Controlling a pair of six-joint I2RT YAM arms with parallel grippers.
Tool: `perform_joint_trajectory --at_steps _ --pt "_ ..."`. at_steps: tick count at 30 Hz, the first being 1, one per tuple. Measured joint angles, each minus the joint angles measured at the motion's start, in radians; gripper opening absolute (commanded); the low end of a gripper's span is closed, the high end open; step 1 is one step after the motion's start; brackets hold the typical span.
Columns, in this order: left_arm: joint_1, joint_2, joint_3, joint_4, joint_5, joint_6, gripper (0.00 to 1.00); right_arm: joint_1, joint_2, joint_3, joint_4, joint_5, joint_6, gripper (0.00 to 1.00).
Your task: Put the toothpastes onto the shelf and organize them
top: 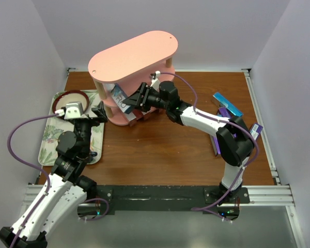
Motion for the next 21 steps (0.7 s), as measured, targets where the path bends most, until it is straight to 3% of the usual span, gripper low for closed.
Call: perform_joint_trajectory --at_steps 12,21 --pt "0.006 -0.005 0.0 0.0 0.01 -0.007 1.0 0.006 -0.011 0.003 -0.073 0.034 -0.059 0.85" --pt "0.007 -0.005 0.0 0.0 0.021 -0.008 1.0 0.008 -0.116 0.003 -0.208 0.105 -0.217 0.9"
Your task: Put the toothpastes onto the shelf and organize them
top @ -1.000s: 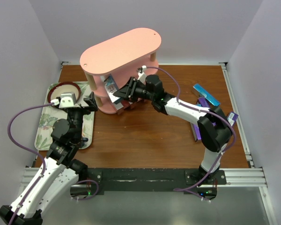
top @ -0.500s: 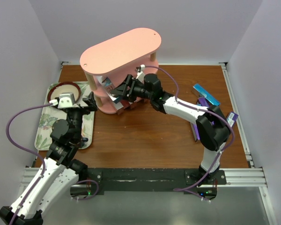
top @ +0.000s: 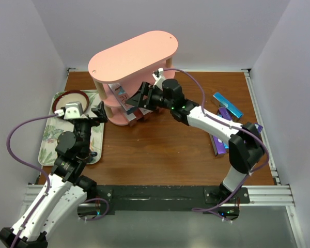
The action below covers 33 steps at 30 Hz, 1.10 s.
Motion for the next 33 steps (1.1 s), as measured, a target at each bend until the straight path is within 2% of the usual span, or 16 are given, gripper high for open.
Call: perform_joint_trajectory --at_steps 9,15,23,33 --pt "0.002 0.003 0.0 0.0 0.005 0.0 0.99 0.008 -0.072 0.0 -0.174 0.067 -0.216 0.89" --pt "0.006 0.008 0.0 0.0 0.011 -0.001 0.99 0.027 -0.093 -0.024 -0.21 0.064 -0.294 0.89" --pt "0.006 0.014 0.0 -0.001 0.02 -0.003 0.99 0.093 -0.11 -0.049 -0.185 0.027 -0.325 0.89" --pt "0.013 0.014 0.0 -0.001 0.019 -0.004 0.99 0.099 -0.044 0.01 -0.148 0.002 -0.326 0.89"
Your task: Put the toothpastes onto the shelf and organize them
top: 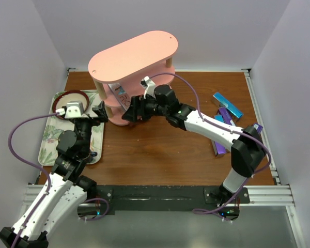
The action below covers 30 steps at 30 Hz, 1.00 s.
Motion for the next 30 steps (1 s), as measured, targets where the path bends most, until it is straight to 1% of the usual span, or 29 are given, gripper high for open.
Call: perform_joint_trajectory --at_steps 10,17,21,26,28,30 --pt "0.0 -0.002 0.0 -0.001 0.0 0.0 0.99 0.001 0.053 0.056 0.006 -0.017 0.003 0.89" --pt "0.0 -0.004 0.0 -0.003 0.0 -0.005 0.99 0.001 0.05 0.062 -0.016 -0.015 -0.01 0.9" --pt "0.0 -0.011 0.0 -0.006 0.0 -0.014 0.99 0.001 -0.011 0.022 -0.095 0.017 -0.06 0.92" --pt "0.0 -0.014 0.0 -0.006 0.001 -0.015 1.0 -0.006 -0.159 -0.056 -0.247 0.14 -0.149 0.92" --pt "0.0 -0.014 0.0 -0.006 0.003 -0.015 1.0 -0.027 -0.208 -0.086 -0.286 0.177 -0.17 0.93" --pt "0.0 -0.014 0.0 -0.006 0.005 -0.016 1.0 -0.074 -0.258 -0.129 -0.327 0.206 -0.185 0.93"
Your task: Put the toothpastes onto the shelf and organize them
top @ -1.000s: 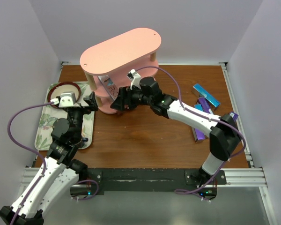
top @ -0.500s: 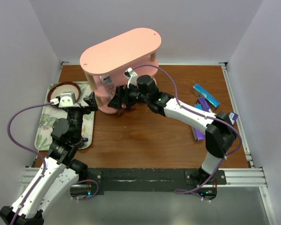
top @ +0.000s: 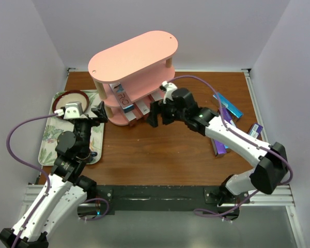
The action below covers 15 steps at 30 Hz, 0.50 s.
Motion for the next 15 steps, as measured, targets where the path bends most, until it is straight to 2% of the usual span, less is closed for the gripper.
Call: perform_joint_trajectory --at_steps 7,15 --pt "0.0 0.0 0.0 0.0 0.004 -0.004 1.0 -0.245 -0.121 -0.13 -0.145 0.163 -0.026 0.95" --pt "0.0 0.002 0.0 -0.003 0.014 -0.008 1.0 -0.36 -0.182 -0.192 -0.241 0.333 -0.033 0.99"
